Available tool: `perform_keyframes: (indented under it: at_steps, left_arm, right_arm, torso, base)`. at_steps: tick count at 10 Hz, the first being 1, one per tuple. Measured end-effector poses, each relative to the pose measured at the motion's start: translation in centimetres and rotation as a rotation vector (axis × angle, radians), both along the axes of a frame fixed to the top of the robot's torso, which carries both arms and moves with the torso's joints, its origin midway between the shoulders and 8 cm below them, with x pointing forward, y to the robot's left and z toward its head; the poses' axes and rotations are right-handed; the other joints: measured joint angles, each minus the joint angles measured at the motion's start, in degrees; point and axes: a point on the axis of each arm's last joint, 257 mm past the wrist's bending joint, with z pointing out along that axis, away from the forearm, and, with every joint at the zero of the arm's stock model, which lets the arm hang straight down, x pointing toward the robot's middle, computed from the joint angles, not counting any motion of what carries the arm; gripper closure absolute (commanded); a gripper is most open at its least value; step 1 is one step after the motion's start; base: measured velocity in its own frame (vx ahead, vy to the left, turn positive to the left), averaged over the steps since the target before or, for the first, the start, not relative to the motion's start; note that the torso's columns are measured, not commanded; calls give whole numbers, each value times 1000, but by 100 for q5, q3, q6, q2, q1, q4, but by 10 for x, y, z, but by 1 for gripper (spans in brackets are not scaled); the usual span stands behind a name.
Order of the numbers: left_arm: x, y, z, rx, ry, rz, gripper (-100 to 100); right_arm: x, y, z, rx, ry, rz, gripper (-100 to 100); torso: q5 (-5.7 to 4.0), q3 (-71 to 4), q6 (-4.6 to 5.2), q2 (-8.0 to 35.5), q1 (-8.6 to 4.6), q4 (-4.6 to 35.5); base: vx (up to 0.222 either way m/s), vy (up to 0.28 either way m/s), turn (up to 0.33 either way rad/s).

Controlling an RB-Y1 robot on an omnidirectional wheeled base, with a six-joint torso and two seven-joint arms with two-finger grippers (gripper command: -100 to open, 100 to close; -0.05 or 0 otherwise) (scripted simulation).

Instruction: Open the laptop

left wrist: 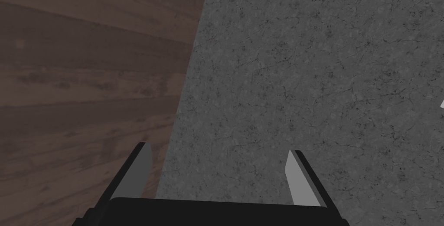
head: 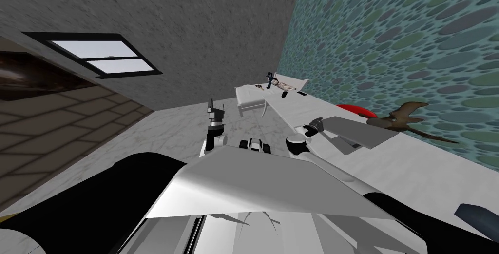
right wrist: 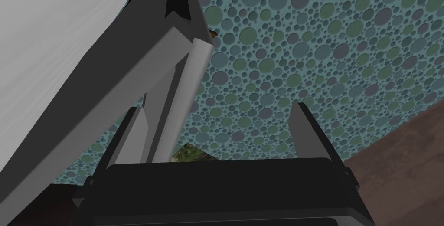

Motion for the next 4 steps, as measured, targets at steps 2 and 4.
perform_keyframes:
  at_steps: [2, 4]
  left_arm:
    - [0, 0, 0, 0, 0, 0, 0]
    - [0, 0, 0, 0, 0, 0, 0]
  right_arm:
    - [-1, 0, -1, 2, 1, -1, 0]
    - [-1, 1, -4, 9, 3, 0, 0]
  torso:
    - [3, 11, -3, 18, 0, 7]
    - [10, 17, -2, 29, 7, 13]
  base:
    - [0, 0, 0]
    - [0, 0, 0]
